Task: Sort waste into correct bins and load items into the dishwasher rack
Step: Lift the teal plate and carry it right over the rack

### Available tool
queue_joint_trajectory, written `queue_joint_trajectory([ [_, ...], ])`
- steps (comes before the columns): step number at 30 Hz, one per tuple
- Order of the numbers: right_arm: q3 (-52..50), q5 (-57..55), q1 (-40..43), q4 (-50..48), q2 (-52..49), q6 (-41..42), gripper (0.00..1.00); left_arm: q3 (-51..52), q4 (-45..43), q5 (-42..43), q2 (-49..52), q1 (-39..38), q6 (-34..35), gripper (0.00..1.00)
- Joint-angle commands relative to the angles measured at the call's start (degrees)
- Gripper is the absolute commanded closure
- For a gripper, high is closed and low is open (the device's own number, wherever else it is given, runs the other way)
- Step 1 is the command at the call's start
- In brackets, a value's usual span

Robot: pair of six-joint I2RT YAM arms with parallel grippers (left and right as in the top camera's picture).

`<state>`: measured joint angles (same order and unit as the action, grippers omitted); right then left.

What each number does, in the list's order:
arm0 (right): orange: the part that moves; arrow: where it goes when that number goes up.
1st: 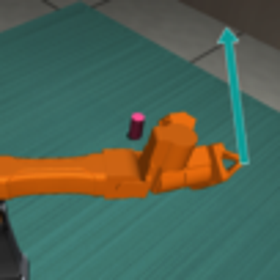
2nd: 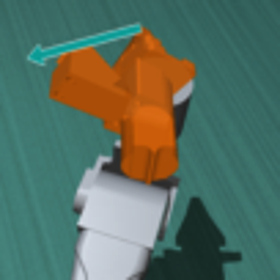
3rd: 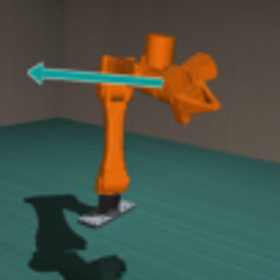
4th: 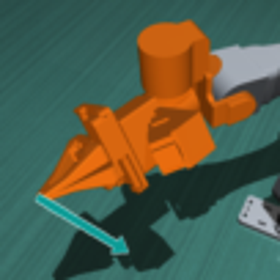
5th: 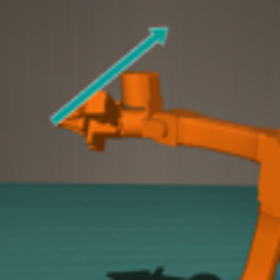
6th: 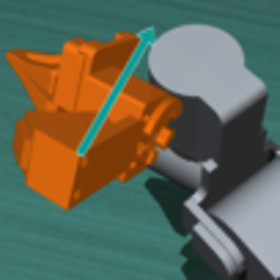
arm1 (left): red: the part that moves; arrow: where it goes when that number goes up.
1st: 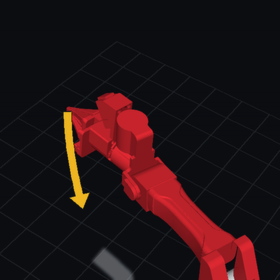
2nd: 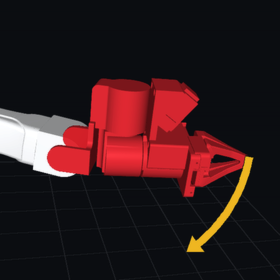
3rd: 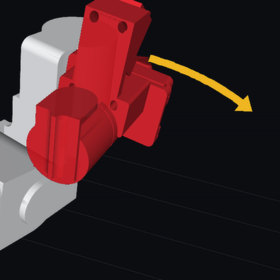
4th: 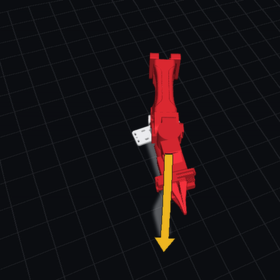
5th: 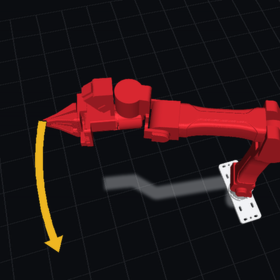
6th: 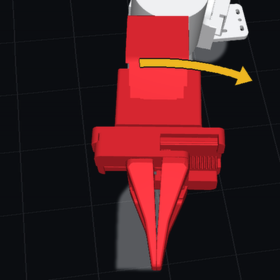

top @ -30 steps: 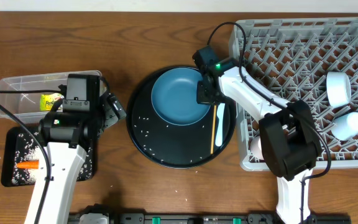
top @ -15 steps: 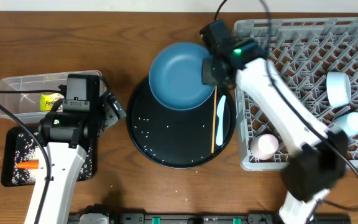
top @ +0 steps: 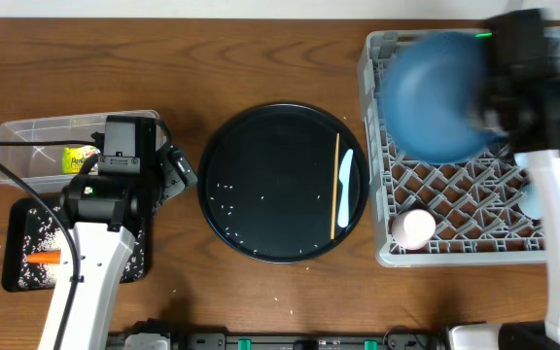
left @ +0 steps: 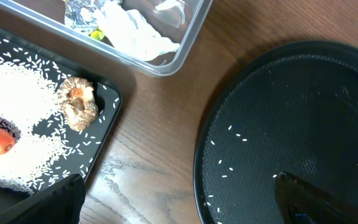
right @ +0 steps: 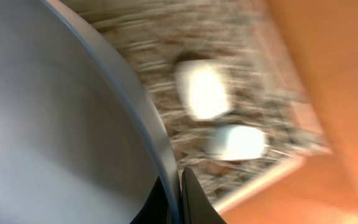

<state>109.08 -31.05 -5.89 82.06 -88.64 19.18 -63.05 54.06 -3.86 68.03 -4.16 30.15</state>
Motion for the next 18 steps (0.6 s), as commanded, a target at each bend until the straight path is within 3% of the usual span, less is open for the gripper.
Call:
queue_joint_trajectory([
  [1,1.0,-9.9,7.0,0.0,0.2,-1.2,0.99,-0.9,0.3,-0.9,-0.2,0.3,-0.1,0.02],
  [5,1.0,-11.3,10.8,-0.6,-1.4,2.3,0.99,-0.9,0.3,-0.9,-0.2,0.3,-0.1,0.02],
  [11,1.0,-31.0,8.7,-1.7,-7.2,2.2,0.99,-0.9,0.3,-0.9,-0.2,0.3,-0.1,0.02],
  [18,1.0,-42.4,6.9,-3.9,-15.6,1.9,0.99,-0.9,0.3,-0.9,-0.2,0.3,-0.1,0.02],
])
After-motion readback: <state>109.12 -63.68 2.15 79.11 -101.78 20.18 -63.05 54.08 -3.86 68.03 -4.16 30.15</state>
